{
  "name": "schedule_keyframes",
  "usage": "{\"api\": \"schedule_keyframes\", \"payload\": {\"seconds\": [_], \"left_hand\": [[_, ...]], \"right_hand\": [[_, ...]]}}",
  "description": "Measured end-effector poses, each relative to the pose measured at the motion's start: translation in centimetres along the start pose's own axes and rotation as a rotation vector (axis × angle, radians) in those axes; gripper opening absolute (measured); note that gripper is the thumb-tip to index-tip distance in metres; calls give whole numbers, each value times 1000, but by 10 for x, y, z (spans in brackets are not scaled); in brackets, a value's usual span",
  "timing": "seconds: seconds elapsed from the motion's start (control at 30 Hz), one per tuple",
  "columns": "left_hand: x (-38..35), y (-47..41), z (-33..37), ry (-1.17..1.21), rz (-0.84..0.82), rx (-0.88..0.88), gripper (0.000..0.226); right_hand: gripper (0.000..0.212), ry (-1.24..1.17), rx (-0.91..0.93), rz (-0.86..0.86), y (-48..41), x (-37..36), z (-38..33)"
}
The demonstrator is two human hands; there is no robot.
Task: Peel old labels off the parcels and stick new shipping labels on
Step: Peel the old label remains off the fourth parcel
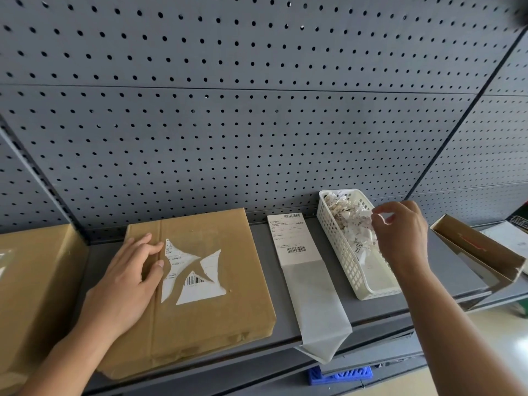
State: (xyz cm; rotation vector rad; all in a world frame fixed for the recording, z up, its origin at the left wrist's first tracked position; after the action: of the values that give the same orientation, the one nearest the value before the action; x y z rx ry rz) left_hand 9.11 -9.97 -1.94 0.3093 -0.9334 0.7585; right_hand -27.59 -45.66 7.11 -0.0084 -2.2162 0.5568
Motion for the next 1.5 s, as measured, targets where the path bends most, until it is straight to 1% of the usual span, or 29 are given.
{"api": "schedule_keyframes", "payload": {"seconds": [0.17, 0.23, 0.33, 0.5, 0.83, 0.97, 1.13, 1.3, 1.5], "left_hand": [[0, 0, 1, -11, -6, 5, 57], [0, 0, 2, -12, -8, 5, 54], [-1, 1, 3, -19, -18, 22, 45], [-1, 3, 4, -15, -25, 36, 43], [2, 6, 10, 10, -17, 41, 38], [2, 6, 9, 25, -20, 31, 38], [4, 7, 11, 28, -17, 33, 36], [5, 7, 11, 24, -19, 30, 37], [5, 7, 10, 26, -21, 29, 35]], "right_hand": [[14, -25, 82, 19, 2, 3, -18], [15, -39, 115, 2, 5, 0, -29], [14, -66, 177, -57, 11, -13, -49], [11, -90, 261, -143, 23, -36, -84], [14, -171, 469, -338, 71, -94, -165], [17, -228, 504, -484, 101, -125, -198], [18, -239, 575, -610, 134, -155, -233], [15, -255, 596, -668, 150, -170, -254], [17, -297, 619, -739, 162, -185, -276]]}}
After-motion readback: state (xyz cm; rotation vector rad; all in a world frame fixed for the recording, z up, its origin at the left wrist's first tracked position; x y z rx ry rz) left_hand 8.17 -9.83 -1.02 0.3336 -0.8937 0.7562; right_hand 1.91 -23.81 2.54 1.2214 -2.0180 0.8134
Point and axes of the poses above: each hand's wrist, its own y-axis away from the middle knuckle, its own x-axis out of the back of the hand, z = x × y, the point moved 10 cm from there along -y, towards the middle knuckle, and after that the axes turned 4 degrees about y, right-handed, at the moved point
